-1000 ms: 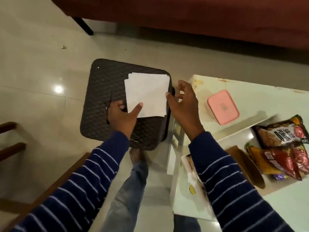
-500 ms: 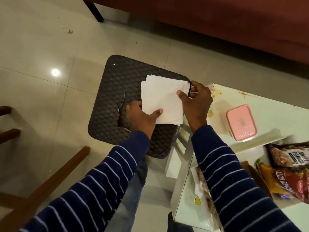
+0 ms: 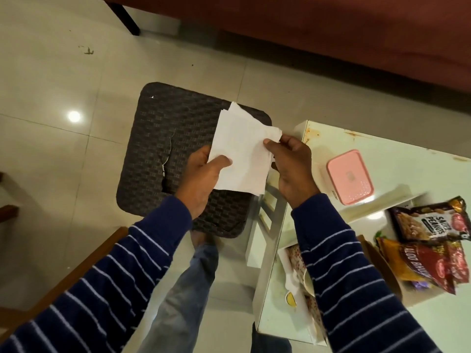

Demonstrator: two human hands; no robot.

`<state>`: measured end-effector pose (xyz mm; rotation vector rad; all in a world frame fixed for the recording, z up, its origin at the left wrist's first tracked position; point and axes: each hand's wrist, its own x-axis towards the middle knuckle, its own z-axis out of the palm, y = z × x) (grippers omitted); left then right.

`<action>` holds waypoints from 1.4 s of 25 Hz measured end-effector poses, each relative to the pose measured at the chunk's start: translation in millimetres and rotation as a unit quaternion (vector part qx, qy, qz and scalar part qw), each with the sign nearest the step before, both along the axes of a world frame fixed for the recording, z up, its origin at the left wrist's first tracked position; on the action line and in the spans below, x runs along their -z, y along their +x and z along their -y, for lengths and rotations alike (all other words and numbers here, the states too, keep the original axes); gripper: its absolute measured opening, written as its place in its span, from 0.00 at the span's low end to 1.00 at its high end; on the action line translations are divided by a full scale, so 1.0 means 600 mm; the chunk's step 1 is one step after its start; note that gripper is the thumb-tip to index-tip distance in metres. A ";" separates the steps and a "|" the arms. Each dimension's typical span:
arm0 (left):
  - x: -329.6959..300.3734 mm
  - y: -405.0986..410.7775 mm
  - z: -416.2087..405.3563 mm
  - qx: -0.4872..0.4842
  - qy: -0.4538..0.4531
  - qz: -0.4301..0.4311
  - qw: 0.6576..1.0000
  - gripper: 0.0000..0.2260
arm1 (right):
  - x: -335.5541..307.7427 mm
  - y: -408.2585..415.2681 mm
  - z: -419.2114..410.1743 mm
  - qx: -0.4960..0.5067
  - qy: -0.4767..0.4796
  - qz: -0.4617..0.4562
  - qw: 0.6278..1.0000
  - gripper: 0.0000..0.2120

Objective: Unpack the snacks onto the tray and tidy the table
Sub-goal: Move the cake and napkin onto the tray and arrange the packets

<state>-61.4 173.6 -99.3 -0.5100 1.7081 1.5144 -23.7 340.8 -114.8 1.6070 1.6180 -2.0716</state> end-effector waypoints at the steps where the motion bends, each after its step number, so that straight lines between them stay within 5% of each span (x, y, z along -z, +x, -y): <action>1: -0.003 0.002 -0.001 -0.008 0.030 0.013 0.999 0.16 | -0.008 0.011 -0.003 0.000 -0.027 -0.002 1.000 0.09; 8: -0.029 0.024 -0.020 -0.007 0.158 0.064 0.985 0.17 | -0.060 0.086 -0.002 0.080 -0.265 -0.102 0.956 0.14; 12: -0.054 0.047 -0.036 0.070 0.085 0.046 0.993 0.15 | -0.090 0.121 -0.016 0.095 -0.129 -0.126 0.979 0.12; 15: -0.074 0.076 -0.055 0.083 0.034 0.031 0.995 0.09 | -0.116 0.150 -0.025 -0.015 0.148 -0.078 0.986 0.07; 17: -0.090 0.098 -0.070 0.074 0.043 0.041 0.995 0.06 | -0.133 0.170 -0.018 -0.095 0.297 -0.068 0.948 0.12; 21: -0.122 0.152 -0.103 0.075 0.071 0.060 0.993 0.10 | -0.154 0.234 -0.013 -0.243 0.438 -0.140 0.854 0.19; 25: -0.143 0.197 -0.123 0.012 0.125 0.100 0.987 0.15 | -0.163 0.299 -0.010 -0.353 0.487 -0.128 0.789 0.21; 31: -0.166 0.248 -0.151 0.034 0.176 0.167 0.969 0.21 | -0.170 0.395 -0.034 -0.432 0.489 -0.064 0.755 0.29; 35: -0.178 0.289 -0.177 0.092 0.114 0.139 0.979 0.17 | -0.179 0.448 -0.049 -0.373 0.523 -0.068 0.764 0.22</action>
